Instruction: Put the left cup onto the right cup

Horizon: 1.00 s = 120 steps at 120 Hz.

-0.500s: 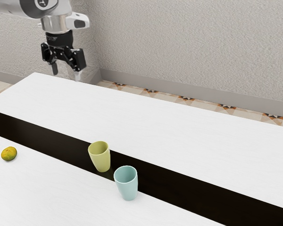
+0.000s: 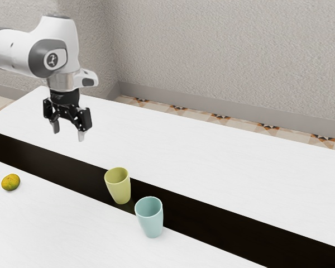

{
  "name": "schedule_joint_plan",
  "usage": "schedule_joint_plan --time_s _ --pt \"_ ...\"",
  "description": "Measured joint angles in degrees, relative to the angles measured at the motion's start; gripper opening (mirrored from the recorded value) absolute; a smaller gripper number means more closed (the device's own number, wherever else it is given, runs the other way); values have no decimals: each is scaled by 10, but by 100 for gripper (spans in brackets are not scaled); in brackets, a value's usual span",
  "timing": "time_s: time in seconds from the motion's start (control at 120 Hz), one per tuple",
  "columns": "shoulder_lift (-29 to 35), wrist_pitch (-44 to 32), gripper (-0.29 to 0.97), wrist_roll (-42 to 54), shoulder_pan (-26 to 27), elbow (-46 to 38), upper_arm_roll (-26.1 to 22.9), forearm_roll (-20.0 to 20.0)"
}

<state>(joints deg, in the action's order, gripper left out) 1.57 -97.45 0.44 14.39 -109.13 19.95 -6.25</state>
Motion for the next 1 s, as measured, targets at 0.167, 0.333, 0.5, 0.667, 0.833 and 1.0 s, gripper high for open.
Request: schedule_joint_plan --time_s 0.167,0.333,0.5,0.667,0.833,1.0 --pt "-6 -80 68 -1 3 -43 -2 1" --pt "-50 -130 68 -1 1 -31 -12 17" --pt "-74 -171 68 -1 30 -32 -30 34" --pt "-89 -206 68 -2 22 -59 -31 44" --pt "-100 -238 68 -2 20 -76 -31 48" --pt "-101 -256 68 -2 17 -91 -30 50"
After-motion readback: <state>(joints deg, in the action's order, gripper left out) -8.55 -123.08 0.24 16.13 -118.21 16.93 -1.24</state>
